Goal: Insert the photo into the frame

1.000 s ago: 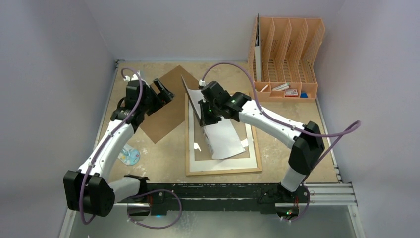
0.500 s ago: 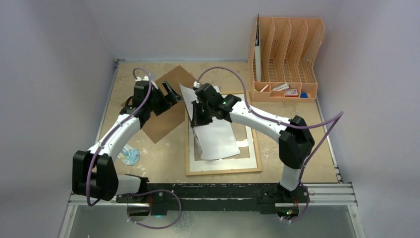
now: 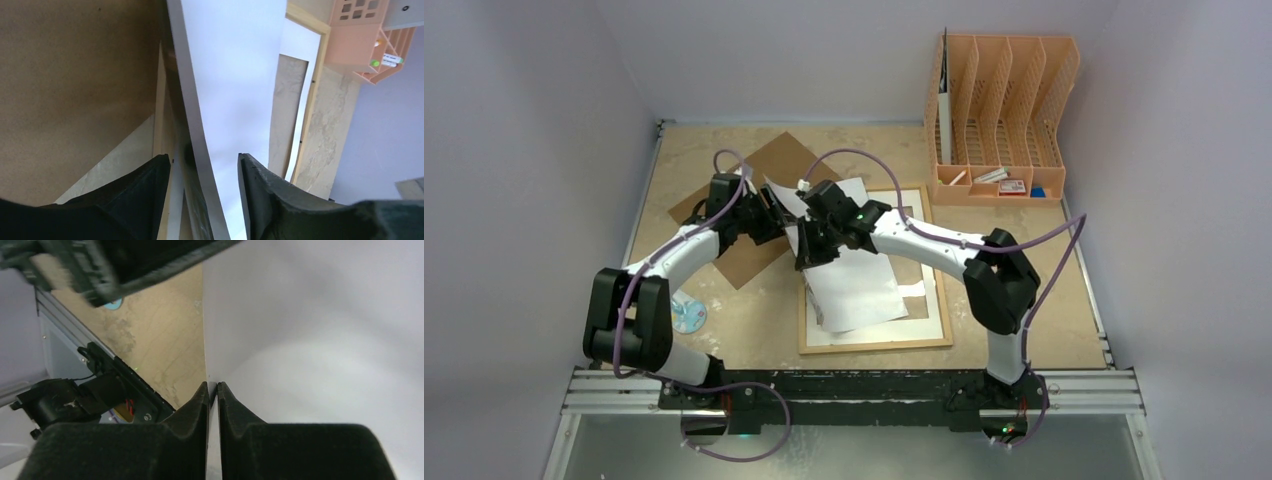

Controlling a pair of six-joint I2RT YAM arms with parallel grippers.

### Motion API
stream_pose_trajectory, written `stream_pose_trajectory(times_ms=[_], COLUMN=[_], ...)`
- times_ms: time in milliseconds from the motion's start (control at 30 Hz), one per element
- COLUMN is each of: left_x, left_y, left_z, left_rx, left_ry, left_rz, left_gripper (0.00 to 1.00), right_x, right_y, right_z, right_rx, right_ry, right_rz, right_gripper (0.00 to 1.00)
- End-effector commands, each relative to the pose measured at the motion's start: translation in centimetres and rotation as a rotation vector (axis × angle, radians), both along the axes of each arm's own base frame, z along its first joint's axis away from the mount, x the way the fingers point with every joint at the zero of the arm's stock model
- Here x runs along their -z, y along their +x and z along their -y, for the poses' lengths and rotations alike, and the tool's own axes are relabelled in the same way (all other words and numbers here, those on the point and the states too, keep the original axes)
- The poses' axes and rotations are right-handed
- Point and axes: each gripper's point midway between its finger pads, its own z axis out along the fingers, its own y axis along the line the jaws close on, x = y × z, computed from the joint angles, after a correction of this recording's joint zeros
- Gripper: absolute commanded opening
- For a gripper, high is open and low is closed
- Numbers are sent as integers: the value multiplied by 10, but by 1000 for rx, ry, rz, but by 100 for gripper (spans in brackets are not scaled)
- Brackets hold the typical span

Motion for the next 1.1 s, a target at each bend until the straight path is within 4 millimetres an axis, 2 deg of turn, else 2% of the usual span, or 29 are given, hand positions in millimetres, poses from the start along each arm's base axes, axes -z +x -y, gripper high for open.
stream_pose_trajectory(times_ms=[0, 133, 267, 367, 500, 567, 700, 800, 933, 1067], left_x=[2, 11, 11, 15, 19, 20, 17, 17, 22, 26], left_y=[-2, -8, -10, -12, -15, -16, -16, -19, -23, -19], left_z=[3, 1, -4, -5, -5, -5, -8, -8, -7, -3], left_rx=[8, 14, 24, 54, 117, 144, 151, 145, 143, 146], left_ry=[-5, 13, 46, 65, 62, 50, 47, 43, 28, -3], left_rz=[-38, -73, -72, -79, -89, -95, -100, -100, -93, -73], left_gripper=[50, 34, 13, 6, 8, 14, 37, 42, 38, 22], right_x=[-27, -32, -40, -53, -69, -73, -70, -61, -45, -29], right_y=[-12, -19, -22, -21, -12, -5, 18, 35, 43, 41], right_z=[-17, -20, -16, -4, 27, 49, 99, 135, 163, 181], right_rx=[-94, -126, -127, -109, -41, 16, 174, 293, 394, 462], right_ry=[141, 187, 216, 240, 271, 278, 258, 224, 179, 175], right_rz=[11, -2, 12, 47, 90, 107, 134, 146, 141, 126], right_gripper=[14, 22, 46, 58, 66, 67, 68, 66, 64, 59])
